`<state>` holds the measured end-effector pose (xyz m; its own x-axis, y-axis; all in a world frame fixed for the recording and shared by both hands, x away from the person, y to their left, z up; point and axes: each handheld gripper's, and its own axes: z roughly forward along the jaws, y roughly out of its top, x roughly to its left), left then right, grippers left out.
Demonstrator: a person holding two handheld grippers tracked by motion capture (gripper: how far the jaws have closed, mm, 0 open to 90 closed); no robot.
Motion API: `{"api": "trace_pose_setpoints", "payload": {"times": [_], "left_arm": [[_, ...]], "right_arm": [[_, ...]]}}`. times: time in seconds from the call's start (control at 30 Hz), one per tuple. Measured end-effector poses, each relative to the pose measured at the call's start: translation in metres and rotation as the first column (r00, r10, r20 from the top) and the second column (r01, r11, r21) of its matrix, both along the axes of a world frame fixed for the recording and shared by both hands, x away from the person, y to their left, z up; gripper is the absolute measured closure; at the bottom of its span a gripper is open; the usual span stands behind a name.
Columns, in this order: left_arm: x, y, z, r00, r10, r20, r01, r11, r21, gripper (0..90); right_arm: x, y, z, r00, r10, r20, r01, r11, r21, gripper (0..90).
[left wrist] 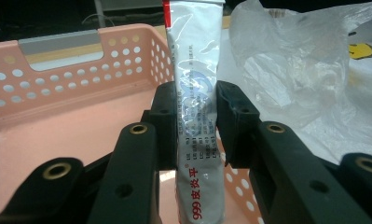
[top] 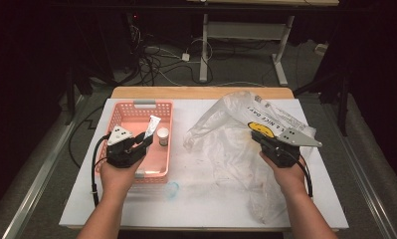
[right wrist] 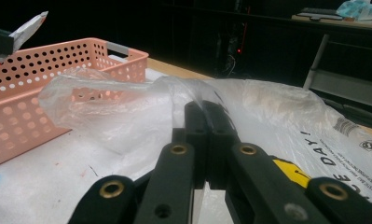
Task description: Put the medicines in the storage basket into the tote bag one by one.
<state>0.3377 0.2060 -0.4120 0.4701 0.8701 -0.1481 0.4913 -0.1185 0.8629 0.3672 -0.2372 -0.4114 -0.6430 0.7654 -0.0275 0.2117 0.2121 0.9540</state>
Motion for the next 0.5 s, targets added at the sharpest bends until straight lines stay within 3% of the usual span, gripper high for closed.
{"api": "trace_pose_setpoints", "payload": {"times": [0.33,0.5], "left_arm": [[-0.013,-0.009,0.003,0.9983,-0.037,0.046,0.038,0.999,-0.023,68.8],[-0.017,-0.014,0.005,0.9972,-0.059,0.047,0.061,0.9972,-0.044,68.9]], "right_arm": [[-0.001,0.0,0.001,1.0,-0.001,0.002,0.001,1.0,0.001,90.0],[0.0,0.0,0.001,1.0,-0.001,0.004,0.001,1.0,0.001,90.0]]}}
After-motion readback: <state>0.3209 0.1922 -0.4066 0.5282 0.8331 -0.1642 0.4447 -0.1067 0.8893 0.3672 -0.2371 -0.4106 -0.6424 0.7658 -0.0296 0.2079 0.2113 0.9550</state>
